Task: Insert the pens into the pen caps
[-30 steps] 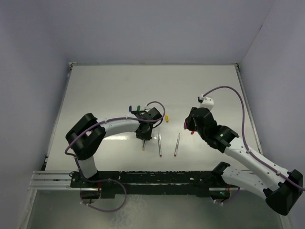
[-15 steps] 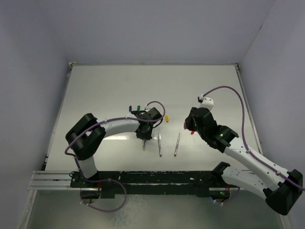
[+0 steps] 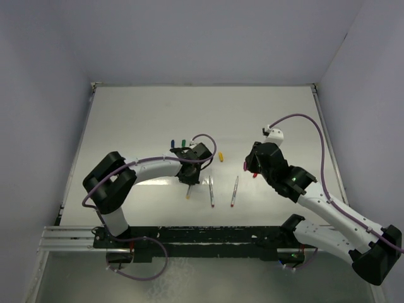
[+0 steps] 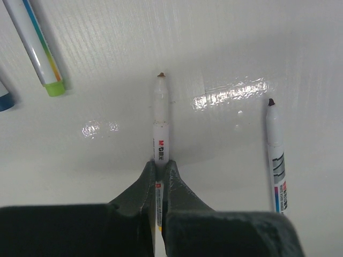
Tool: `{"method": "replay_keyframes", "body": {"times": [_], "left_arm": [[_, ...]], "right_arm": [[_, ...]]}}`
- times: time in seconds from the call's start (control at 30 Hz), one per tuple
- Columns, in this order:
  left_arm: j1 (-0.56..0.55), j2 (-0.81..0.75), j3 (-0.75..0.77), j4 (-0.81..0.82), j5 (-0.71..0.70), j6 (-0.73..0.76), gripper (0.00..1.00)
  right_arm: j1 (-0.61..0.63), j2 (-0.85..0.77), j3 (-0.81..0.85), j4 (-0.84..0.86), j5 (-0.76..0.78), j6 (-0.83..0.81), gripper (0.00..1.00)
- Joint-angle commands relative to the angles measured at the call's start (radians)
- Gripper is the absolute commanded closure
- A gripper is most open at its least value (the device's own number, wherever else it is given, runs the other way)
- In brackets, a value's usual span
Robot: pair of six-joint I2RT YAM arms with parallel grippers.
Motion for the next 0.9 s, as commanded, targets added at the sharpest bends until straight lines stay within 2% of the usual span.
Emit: {"method": "replay_keyframes", "body": {"times": [0.0,0.13,0.3,0.57,0.87], "left_arm": [[-0.003,0.111,-0.09,-0.014,0.114,0.015,1.0],[-0.003,0.08,-0.079,0.006,0.104,0.05,1.0],[-0.004,-0.043,-0.042,0.013,0.064,0.092,1.0],[-0.004,-0.183,0.01,0.002,0.036,0.129,1.0],[-0.003,-0.358,-0.038,0.049,0.02,0.123,1.0]], "right_arm": [[0.001,0.005,0.01,0.018,0.013,-0.008,0.76],[0.001,0.054,0.029,0.028,-0.008,-0.029,0.78],[-0.008,0.141,0.07,0.061,-0.041,-0.076,0.79],[-0.091,0.354,0.172,0.131,-0.202,-0.171,0.65],[-0.139,0.595,0.31,0.188,-0.292,-0.268,0.66]]}}
